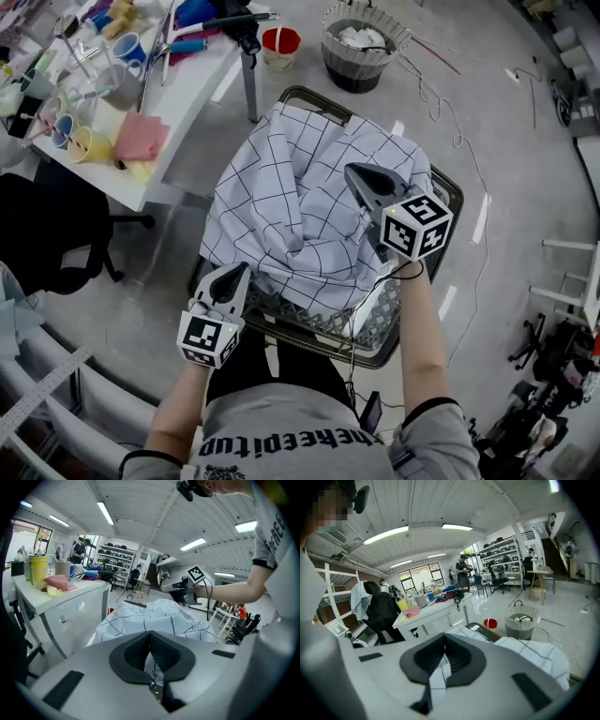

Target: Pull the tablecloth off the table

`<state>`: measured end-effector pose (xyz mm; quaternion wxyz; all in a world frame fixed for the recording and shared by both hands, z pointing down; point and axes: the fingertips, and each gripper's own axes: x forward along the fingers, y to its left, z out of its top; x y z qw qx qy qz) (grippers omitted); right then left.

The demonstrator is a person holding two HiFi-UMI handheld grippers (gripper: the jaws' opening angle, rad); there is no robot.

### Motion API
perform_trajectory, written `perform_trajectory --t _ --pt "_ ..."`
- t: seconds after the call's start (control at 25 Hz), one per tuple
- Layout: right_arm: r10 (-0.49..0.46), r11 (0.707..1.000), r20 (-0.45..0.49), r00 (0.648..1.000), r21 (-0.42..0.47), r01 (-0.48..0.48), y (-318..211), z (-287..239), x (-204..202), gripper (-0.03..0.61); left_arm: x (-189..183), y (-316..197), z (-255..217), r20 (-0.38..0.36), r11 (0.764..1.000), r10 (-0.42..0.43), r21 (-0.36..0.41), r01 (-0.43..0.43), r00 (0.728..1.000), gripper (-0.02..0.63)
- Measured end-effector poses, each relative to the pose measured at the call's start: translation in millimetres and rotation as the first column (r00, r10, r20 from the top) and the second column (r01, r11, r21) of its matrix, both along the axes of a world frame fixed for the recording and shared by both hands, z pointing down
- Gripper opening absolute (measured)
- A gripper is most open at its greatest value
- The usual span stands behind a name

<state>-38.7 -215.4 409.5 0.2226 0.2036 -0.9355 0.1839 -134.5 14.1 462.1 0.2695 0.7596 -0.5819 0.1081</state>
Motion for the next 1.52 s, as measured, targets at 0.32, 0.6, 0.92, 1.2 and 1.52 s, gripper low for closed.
perform_trajectory --t 0.32,0.6,0.92,1.2,1.52 --pt "-0.049 0.998 -0.056 0.997 0.043 0.051 -21 -10 -92 0.014 -31 7 20 0.012 0.996 -0.069 -0.055 0.069 0.998 0.014" --pt "-0.005 1.0 -0.092 0.996 0.029 0.007 -63 -3 -149 0.062 -52 12 37 -0.01 0.993 -0.078 -0.09 0.077 0.997 0.016" --pt "0.119 0.991 -0.258 0.959 -0.028 -0.13 -101 74 -172 0.118 -57 3 54 -0.075 0.993 -0.04 -0.115 0.032 0.996 0.096" --pt "0.166 0.977 -0.373 0.913 -0.06 -0.203 -106 131 -169 0.137 -57 3 74 -0.101 0.986 -0.004 -0.168 -0.013 0.995 0.135" --pt "0.149 0.975 -0.434 0.889 -0.086 -0.206 -99 159 -166 0.105 -50 0 105 -0.105 0.968 -0.01 -0.249 -0.016 0.994 0.146"
